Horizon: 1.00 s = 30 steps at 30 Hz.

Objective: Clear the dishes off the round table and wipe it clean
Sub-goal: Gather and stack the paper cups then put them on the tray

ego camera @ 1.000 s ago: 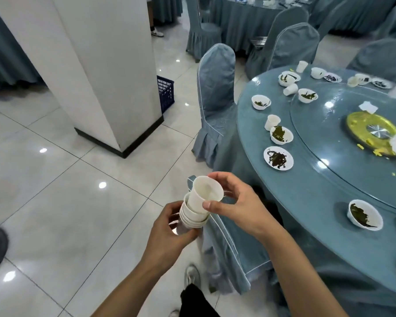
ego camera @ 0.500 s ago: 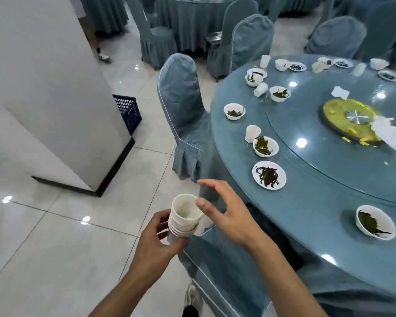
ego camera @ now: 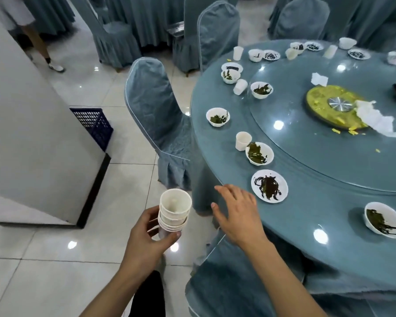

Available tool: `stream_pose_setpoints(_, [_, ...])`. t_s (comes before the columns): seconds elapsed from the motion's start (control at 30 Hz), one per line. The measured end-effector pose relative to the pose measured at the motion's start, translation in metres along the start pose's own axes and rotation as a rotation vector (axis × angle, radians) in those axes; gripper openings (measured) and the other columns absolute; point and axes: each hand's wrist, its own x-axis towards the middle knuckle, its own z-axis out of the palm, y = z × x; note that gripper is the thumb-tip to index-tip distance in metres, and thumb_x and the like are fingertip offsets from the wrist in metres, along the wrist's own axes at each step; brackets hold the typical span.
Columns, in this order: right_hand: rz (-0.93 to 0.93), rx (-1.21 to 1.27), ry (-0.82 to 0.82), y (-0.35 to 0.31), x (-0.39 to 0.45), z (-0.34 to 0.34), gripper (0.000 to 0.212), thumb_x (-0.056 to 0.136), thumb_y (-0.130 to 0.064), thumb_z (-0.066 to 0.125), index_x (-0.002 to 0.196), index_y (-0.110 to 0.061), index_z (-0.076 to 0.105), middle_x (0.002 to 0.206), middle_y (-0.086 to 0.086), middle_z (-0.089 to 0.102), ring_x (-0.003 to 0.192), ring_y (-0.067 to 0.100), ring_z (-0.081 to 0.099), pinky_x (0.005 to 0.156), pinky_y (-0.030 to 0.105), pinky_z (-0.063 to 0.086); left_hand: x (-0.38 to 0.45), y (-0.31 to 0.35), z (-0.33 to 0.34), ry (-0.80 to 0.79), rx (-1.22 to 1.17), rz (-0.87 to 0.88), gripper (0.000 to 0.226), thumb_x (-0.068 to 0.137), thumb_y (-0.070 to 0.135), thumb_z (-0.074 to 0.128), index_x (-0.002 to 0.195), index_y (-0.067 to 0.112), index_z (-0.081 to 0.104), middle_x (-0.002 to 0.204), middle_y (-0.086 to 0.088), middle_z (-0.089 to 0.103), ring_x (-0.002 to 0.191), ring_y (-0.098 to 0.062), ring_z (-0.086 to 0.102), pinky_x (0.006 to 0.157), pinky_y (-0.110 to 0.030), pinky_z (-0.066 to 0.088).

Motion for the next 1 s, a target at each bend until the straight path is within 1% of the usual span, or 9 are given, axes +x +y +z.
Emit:
stream_pose_setpoints(0.1, [0.083, -0.019, -0.005, -0.004, 0.027, 0.013, 0.050, 0.098, -0.055, 0.043, 0.144, -0.036, 0.040, 0.144, -0.008, 0.045, 0.133, 0.018, 0.042, 0.115, 0.040, 0.028, 0.042, 0.006, -0.018, -0.058, 0.028, 0.012, 0.069, 0.069, 0.013, 0.092, 0.127, 0.030, 0.059, 0.124, 0.012, 0.068, 0.114, -0.014, 0.066, 0.102, -0.042, 0.053])
stream_pose_setpoints(0.23, [0.187, -0.040, 0.071, -0.019, 0.065, 0.028, 0.045, 0.096, -0.051, 0.047, 0.137, -0.033, 0.047, 0.133, -0.006, 0.050, 0.122, 0.021, 0.050, 0.105, 0.039, 0.035, 0.102, 0.015, -0.047, -0.143, 0.056, 0.051, 0.066, 0.069, 0.014, 0.092, 0.124, 0.034, 0.060, 0.121, 0.015, 0.069, 0.112, -0.011, 0.066, 0.100, -0.039, 0.054])
stream_pose_setpoints(0.4, [0.325, -0.028, 0.141, -0.038, 0.104, 0.039, 0.042, 0.093, -0.045, 0.056, 0.132, -0.031, 0.050, 0.124, -0.003, 0.053, 0.114, 0.024, 0.054, 0.099, 0.041, 0.038, 0.167, 0.027, -0.074, -0.240, 0.089, 0.112, 0.065, 0.070, 0.015, 0.092, 0.123, 0.034, 0.060, 0.120, 0.016, 0.069, 0.112, -0.011, 0.066, 0.096, -0.033, 0.052])
stream_pose_setpoints(0.53, [0.411, -0.035, 0.144, -0.039, 0.128, 0.039, 0.043, 0.094, -0.044, 0.056, 0.134, -0.030, 0.050, 0.127, -0.001, 0.054, 0.117, 0.026, 0.054, 0.101, 0.045, 0.038, 0.207, 0.035, -0.079, -0.275, 0.085, 0.132, 0.065, 0.069, 0.012, 0.092, 0.122, 0.032, 0.061, 0.118, 0.015, 0.070, 0.109, -0.010, 0.067, 0.094, -0.033, 0.053])
stream_pose_setpoints(0.67, [0.483, -0.059, 0.128, -0.022, 0.157, 0.033, 0.045, 0.095, -0.045, 0.054, 0.137, -0.030, 0.049, 0.131, 0.000, 0.053, 0.122, 0.026, 0.052, 0.104, 0.045, 0.035, 0.240, 0.041, -0.070, -0.325, 0.103, 0.124, 0.067, 0.068, 0.012, 0.092, 0.124, 0.031, 0.060, 0.119, 0.014, 0.070, 0.109, -0.010, 0.067, 0.092, -0.032, 0.053])
stream_pose_setpoints(0.8, [0.535, -0.088, 0.170, 0.012, 0.196, 0.031, 0.044, 0.092, -0.042, 0.058, 0.133, -0.025, 0.053, 0.126, 0.005, 0.056, 0.117, 0.030, 0.054, 0.099, 0.047, 0.037, 0.276, 0.055, -0.053, -0.369, 0.126, 0.128, 0.067, 0.069, 0.012, 0.092, 0.123, 0.033, 0.058, 0.119, 0.016, 0.068, 0.107, -0.006, 0.066, 0.086, -0.021, 0.050])
stream_pose_setpoints(0.87, [0.570, -0.094, 0.153, 0.033, 0.218, 0.030, 0.045, 0.090, -0.041, 0.060, 0.131, -0.025, 0.053, 0.124, 0.005, 0.056, 0.114, 0.032, 0.054, 0.098, 0.047, 0.036, 0.296, 0.063, -0.042, -0.384, 0.134, 0.134, 0.065, 0.069, 0.010, 0.091, 0.120, 0.035, 0.059, 0.118, 0.016, 0.069, 0.105, -0.002, 0.066, 0.085, -0.017, 0.049])
stream_pose_setpoints(1.0, [0.638, -0.095, 0.096, 0.077, 0.260, 0.030, 0.050, 0.084, -0.040, 0.062, 0.131, -0.026, 0.052, 0.126, 0.004, 0.057, 0.116, 0.032, 0.053, 0.098, 0.047, 0.036, 0.333, 0.080, -0.017, -0.404, 0.161, 0.145, 0.064, 0.068, 0.009, 0.092, 0.119, 0.033, 0.060, 0.116, 0.015, 0.070, 0.104, -0.002, 0.067, 0.082, -0.013, 0.050])
